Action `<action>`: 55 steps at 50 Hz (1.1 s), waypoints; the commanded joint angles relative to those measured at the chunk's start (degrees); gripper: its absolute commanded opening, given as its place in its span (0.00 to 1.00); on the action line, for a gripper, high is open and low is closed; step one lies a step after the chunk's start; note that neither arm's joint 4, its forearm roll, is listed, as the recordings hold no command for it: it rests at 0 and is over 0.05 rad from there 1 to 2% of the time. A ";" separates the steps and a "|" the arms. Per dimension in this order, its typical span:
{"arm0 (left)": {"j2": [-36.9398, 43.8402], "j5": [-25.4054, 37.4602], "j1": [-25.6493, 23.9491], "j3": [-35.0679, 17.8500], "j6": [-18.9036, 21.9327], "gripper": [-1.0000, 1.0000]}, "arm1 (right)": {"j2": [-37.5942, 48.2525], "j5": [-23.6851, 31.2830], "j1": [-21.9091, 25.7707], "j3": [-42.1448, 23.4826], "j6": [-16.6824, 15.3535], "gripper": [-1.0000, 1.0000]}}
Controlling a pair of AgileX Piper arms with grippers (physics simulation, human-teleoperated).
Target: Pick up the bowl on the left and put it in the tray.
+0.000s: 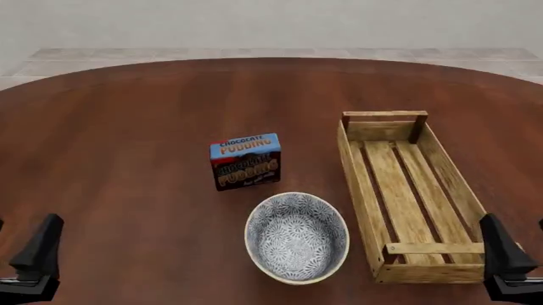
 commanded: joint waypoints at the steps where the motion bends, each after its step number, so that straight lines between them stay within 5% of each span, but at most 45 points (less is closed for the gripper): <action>1: 0.00 0.00 0.00 0.00 0.00 1.00 | 0.17 0.65 0.62 -0.30 3.58 1.00; 26: 0.00 0.00 0.00 0.00 0.00 1.00 | 0.22 2.51 0.74 -2.46 3.62 1.00; 44: 0.00 0.00 0.00 0.00 0.00 1.00 | 12.10 5.78 5.20 -15.82 1.06 1.00; 55: 0.00 0.00 0.00 0.00 0.00 1.00 | 14.44 11.17 12.41 -25.96 -0.97 1.00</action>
